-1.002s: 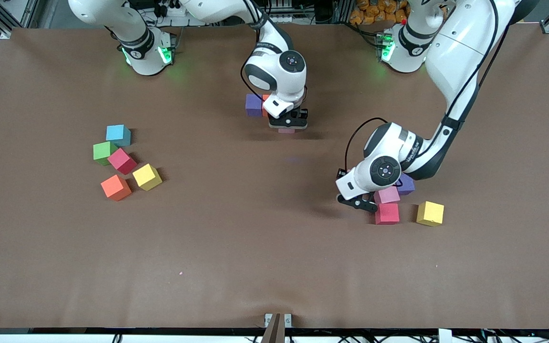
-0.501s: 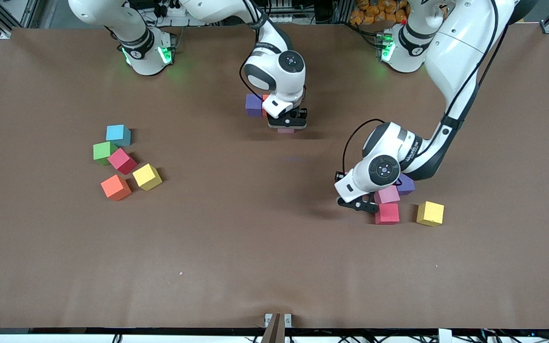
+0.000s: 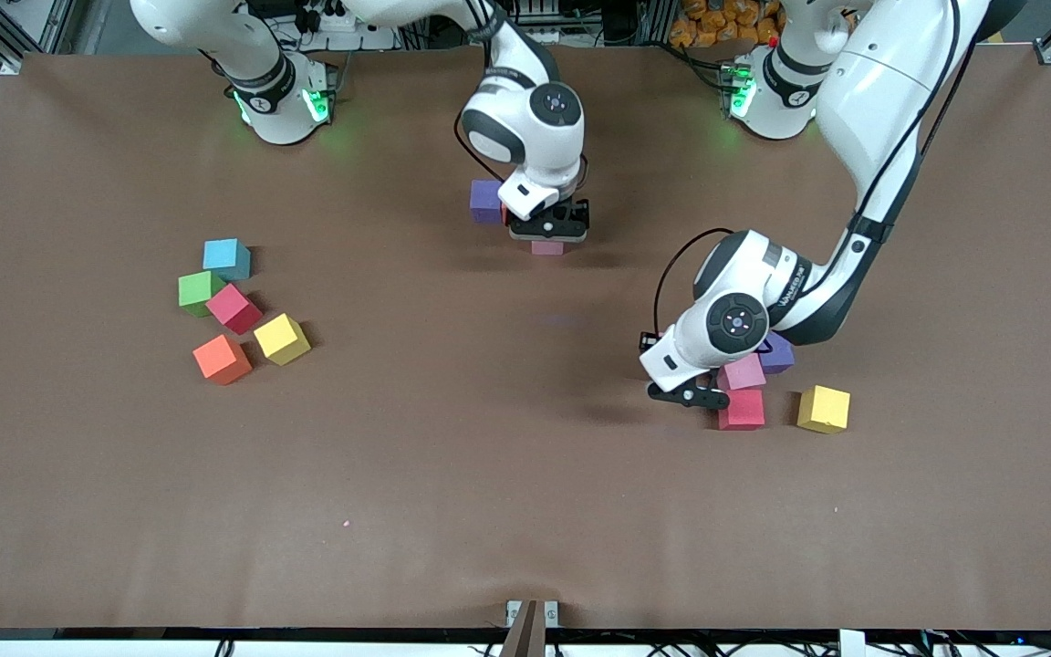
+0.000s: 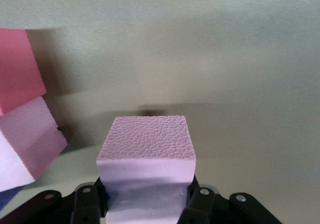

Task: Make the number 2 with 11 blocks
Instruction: 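Release the pink cube and reach the yellow cube with the right gripper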

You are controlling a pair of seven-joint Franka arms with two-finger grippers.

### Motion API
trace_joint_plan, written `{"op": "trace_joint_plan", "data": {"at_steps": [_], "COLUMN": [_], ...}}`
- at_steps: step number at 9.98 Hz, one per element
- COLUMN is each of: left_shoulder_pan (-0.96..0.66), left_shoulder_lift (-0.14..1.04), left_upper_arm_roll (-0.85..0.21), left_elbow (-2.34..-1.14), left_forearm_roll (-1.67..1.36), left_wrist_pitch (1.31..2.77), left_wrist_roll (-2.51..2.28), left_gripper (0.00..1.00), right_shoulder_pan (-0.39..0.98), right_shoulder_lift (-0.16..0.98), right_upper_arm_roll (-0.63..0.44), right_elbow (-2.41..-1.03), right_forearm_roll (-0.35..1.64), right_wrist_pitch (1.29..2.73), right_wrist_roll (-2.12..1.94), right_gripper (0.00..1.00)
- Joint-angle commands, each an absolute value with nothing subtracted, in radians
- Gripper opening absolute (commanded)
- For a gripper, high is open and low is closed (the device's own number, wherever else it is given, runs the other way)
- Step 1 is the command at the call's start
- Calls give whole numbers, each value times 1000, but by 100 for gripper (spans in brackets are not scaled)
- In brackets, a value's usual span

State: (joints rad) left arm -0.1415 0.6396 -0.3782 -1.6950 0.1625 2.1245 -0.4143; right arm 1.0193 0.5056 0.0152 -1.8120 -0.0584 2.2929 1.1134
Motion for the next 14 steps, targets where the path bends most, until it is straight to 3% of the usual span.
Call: {"op": "trace_joint_plan", "data": {"at_steps": [1, 5, 11, 14], "left_shoulder_pan": [-182, -303, -425, -454], "left_shoulder_lift": [623, 629, 641, 663], "left_upper_arm_roll": [-379, -379, -380, -380], "left_elbow": [-1692, -1678, -1689, -1692], "left_forearm_roll": [156, 131, 19, -14], "left_wrist_pitch": [2103, 2103, 2112, 2125], "left_wrist_roll": [-507, -670, -680, -667], "left_gripper": [56, 55, 55, 55], "right_shoulder_pan": [929, 659, 251, 192], "right_shoulder_lift": [358, 197, 231, 282], "right_upper_arm_roll": [28, 23, 21, 26], "right_elbow": [-1855, -1995, -2066, -2140], "right_forearm_roll": [-69, -71, -72, -72], "right_wrist_pitch": [2147, 2163, 2310, 2412], "right_wrist_roll": [1031, 630, 24, -198], "right_gripper": [100, 100, 100, 100]}}
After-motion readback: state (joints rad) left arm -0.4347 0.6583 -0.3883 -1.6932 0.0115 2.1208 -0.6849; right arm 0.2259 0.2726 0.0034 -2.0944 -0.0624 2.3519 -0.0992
